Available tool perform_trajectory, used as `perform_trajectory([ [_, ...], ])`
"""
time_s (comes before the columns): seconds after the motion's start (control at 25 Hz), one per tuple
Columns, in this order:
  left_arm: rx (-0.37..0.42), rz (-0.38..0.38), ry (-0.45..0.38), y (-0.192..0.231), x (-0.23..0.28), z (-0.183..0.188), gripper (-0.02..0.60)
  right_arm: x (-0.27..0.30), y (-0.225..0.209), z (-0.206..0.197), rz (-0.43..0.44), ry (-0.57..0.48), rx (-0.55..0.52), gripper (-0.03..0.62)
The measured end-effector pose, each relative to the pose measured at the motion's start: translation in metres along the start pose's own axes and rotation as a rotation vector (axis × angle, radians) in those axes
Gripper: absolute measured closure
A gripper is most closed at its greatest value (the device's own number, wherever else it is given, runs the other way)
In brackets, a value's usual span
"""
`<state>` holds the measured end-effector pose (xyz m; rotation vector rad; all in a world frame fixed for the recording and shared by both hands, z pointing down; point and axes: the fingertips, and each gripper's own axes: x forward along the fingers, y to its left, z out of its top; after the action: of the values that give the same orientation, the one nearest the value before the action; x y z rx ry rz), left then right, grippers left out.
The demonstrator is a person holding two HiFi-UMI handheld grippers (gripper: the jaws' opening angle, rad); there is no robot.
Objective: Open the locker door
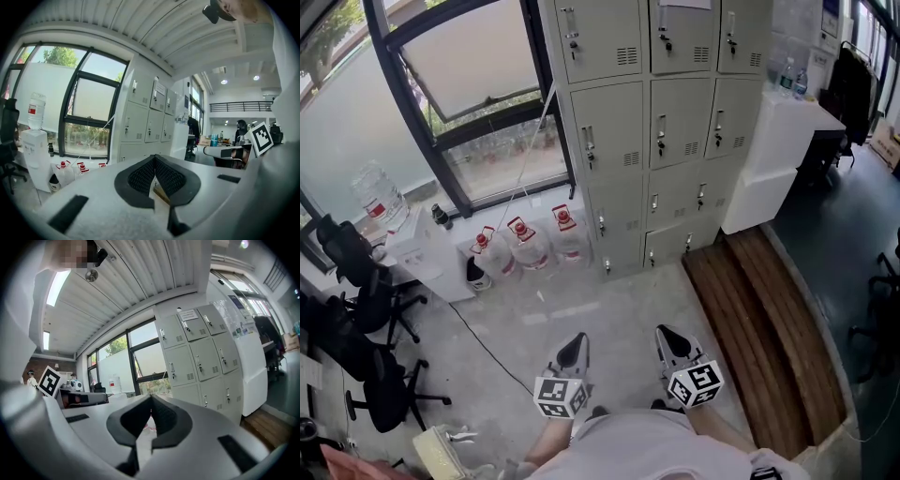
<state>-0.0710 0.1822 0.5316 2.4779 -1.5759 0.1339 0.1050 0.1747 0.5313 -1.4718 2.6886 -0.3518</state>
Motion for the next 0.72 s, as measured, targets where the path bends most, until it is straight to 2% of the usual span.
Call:
perform_trajectory([
  [0.72, 0.002, 0.021, -0.001, 0.002, 0.009, 0.003, 0.579, 0.012, -0.006, 0.001, 0.028, 0.004, 0.001, 0.58],
])
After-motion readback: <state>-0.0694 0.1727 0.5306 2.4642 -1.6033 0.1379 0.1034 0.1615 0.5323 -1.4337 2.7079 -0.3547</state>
